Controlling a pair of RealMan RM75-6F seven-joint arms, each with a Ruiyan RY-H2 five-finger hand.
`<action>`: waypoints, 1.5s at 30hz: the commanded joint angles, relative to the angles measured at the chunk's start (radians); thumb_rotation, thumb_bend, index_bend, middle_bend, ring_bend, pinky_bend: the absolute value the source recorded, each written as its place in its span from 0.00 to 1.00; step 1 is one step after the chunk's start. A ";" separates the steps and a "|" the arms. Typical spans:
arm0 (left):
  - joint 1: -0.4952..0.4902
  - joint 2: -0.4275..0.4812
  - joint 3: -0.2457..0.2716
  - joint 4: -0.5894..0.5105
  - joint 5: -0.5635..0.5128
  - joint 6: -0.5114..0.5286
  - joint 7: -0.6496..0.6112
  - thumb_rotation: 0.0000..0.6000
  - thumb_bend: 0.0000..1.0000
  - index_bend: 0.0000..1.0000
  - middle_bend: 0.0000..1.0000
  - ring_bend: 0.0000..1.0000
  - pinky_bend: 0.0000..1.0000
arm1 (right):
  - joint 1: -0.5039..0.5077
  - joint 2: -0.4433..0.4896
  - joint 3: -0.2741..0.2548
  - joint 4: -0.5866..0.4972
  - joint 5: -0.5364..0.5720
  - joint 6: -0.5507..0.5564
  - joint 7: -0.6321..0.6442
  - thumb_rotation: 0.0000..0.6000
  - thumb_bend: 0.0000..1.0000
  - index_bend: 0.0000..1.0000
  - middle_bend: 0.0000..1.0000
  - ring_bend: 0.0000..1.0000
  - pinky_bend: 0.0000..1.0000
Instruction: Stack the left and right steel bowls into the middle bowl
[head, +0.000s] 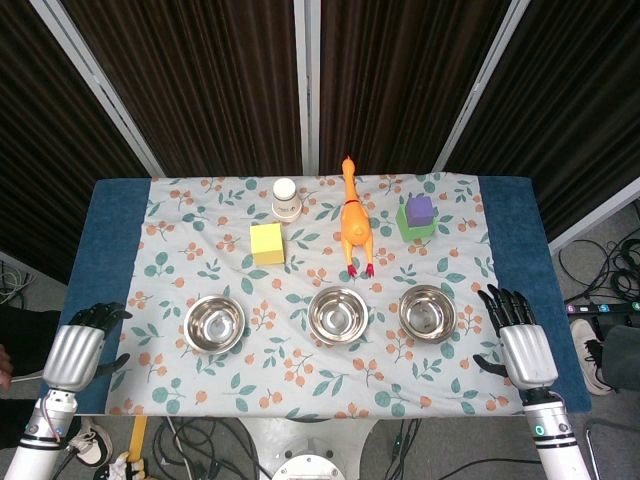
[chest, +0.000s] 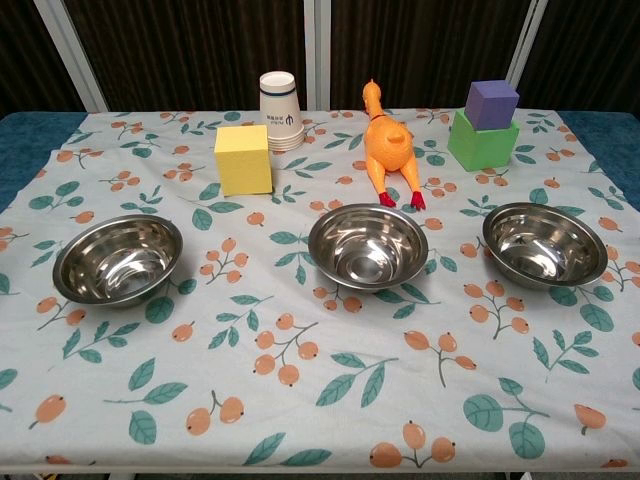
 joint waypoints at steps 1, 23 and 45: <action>-0.001 0.002 -0.002 -0.002 0.002 0.002 -0.001 1.00 0.16 0.38 0.35 0.27 0.34 | 0.000 -0.002 -0.003 0.001 -0.004 0.000 -0.001 1.00 0.03 0.04 0.03 0.00 0.00; -0.006 0.004 0.003 -0.010 0.005 -0.007 -0.010 1.00 0.16 0.38 0.35 0.27 0.34 | 0.024 -0.117 -0.006 0.155 -0.040 0.003 -0.095 1.00 0.09 0.23 0.30 0.14 0.10; -0.007 -0.006 0.004 0.036 -0.009 -0.025 -0.067 1.00 0.16 0.38 0.35 0.27 0.34 | 0.166 -0.256 0.011 0.285 0.027 -0.223 -0.272 1.00 0.11 0.28 0.35 0.18 0.10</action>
